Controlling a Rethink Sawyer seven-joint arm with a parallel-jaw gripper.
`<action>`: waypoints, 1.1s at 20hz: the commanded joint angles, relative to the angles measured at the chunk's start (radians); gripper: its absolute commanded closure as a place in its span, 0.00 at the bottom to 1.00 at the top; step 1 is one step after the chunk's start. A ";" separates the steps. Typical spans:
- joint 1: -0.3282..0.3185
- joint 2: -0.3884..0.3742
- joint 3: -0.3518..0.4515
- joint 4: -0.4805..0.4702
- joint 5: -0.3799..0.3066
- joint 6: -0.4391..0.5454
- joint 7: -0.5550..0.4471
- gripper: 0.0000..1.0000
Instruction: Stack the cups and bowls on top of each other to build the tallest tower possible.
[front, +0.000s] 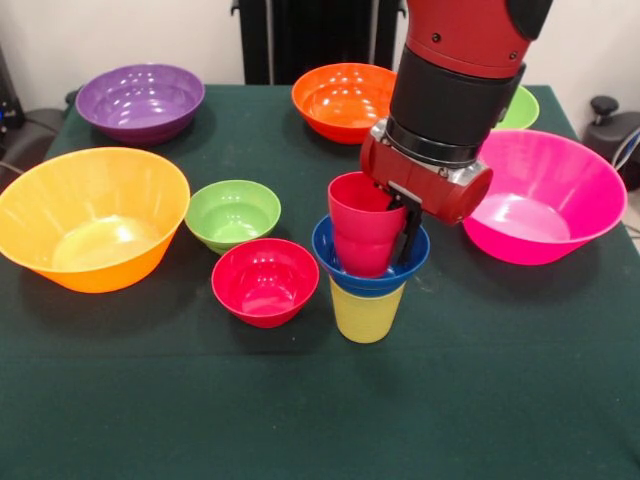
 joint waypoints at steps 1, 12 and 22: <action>0.029 0.006 0.050 0.098 0.024 -0.053 0.163 1.00; 0.034 -0.004 0.042 0.133 0.027 -0.080 0.155 1.00; 0.021 0.004 0.039 0.112 0.027 -0.083 0.129 1.00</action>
